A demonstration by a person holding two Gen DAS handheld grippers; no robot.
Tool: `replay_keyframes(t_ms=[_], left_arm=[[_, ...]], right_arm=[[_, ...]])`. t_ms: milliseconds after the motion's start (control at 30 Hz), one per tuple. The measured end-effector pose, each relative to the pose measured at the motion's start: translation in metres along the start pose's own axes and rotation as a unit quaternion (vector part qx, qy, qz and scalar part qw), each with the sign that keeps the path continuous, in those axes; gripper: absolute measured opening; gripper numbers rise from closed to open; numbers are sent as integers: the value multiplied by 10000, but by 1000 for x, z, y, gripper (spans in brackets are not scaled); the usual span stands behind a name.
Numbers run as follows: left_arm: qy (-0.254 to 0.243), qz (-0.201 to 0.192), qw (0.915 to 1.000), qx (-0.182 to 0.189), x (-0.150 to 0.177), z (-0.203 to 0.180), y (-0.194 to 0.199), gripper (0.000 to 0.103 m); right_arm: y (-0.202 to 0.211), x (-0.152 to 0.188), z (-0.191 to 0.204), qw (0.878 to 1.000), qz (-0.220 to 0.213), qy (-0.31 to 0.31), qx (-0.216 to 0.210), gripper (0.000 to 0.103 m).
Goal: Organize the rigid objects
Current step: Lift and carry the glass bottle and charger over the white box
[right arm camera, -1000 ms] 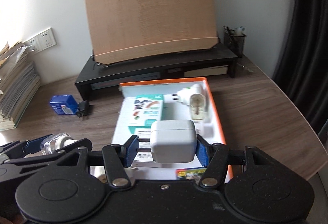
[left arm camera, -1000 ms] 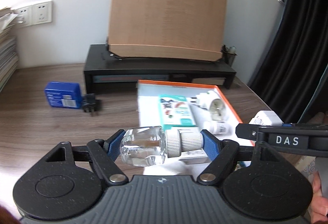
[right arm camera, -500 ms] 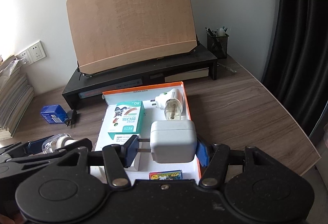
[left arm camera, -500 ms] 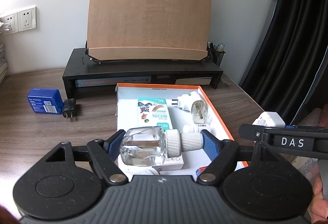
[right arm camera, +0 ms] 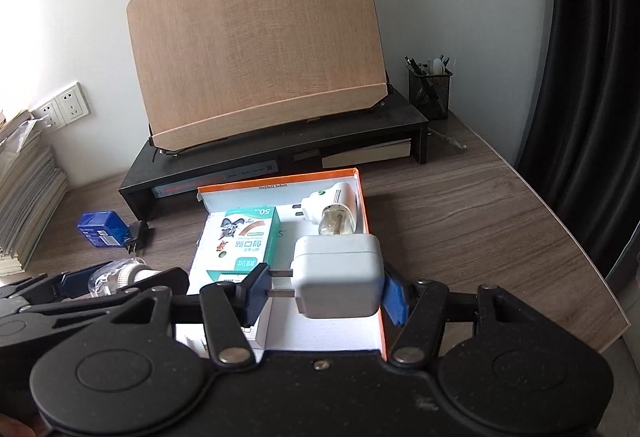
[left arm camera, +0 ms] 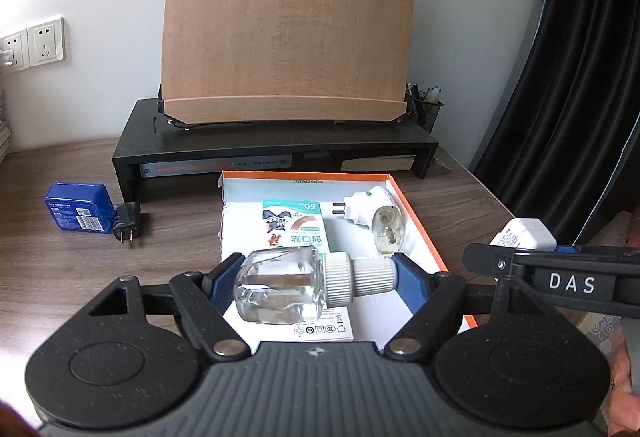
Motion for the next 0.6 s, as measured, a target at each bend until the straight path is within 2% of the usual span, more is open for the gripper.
replay_keyframes(t_ms=[600], left_arm=[[114, 79, 9998, -166, -7, 15, -17, 80]], right_arm=[[-24, -9, 11, 9999, 97, 16, -60, 70]])
Point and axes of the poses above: each gripper's, at about its wrist camera, not at the fingertips, and y roughly against the way its jaws point, z to its left, x to its underside, the point moved 2 cm from there along -y, roughly the way its jaws point, and after that the axes turned 9 degrees about x, right-handed, at the moved point
